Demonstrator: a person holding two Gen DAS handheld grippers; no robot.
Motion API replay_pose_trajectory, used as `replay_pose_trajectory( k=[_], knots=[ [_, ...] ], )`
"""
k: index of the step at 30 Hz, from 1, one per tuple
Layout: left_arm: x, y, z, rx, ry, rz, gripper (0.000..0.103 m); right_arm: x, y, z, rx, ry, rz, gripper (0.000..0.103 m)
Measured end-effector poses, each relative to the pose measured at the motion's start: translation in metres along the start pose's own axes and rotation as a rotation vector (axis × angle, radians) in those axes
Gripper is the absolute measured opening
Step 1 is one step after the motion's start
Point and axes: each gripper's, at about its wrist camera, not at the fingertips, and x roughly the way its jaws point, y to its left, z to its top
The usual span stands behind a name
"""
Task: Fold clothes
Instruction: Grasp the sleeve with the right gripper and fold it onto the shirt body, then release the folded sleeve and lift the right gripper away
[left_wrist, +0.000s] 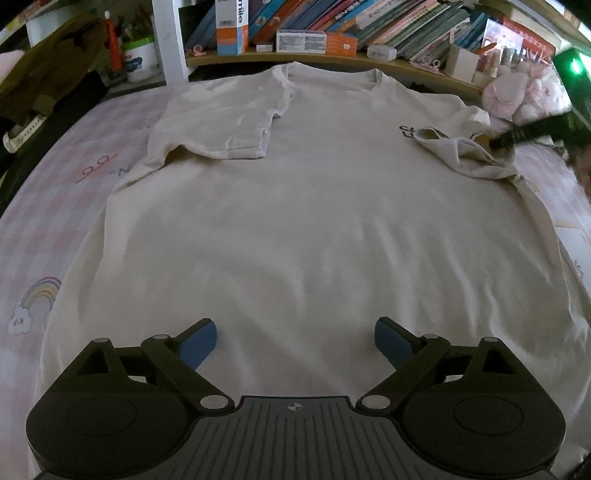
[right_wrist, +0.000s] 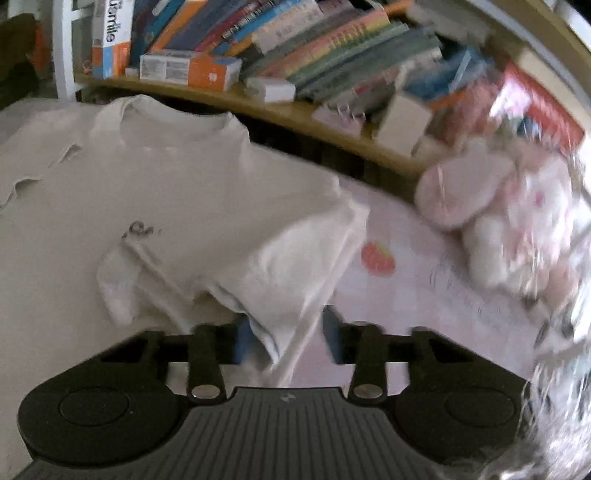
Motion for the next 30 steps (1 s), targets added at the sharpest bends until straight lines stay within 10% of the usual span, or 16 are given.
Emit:
replay_pose_trajectory(
  k=[6, 8, 15, 21, 30],
  knots=[
    [0.000, 0.000, -0.002, 0.021, -0.007, 0.010, 0.096, 0.004, -0.001, 0.072, 0.361, -0.122, 0.390, 0.011],
    [0.000, 0.001, -0.002, 0.026, -0.004, 0.012, 0.096, 0.013, 0.002, 0.096, 0.466, -0.127, 0.465, 0.061],
    [0.001, 0.004, -0.001, 0.023, -0.013, 0.003, 0.099, -0.008, 0.020, 0.086, 0.219, -0.151, 0.278, 0.064],
    [0.005, 0.005, 0.006, 0.008, -0.015, -0.001, 0.100, -0.018, 0.071, 0.017, 0.011, -0.058, 0.293, 0.053],
    [0.006, 0.006, 0.011, 0.001, -0.007, -0.005, 0.100, -0.021, 0.077, -0.012, 0.145, -0.022, 0.326, 0.053]
  ],
)
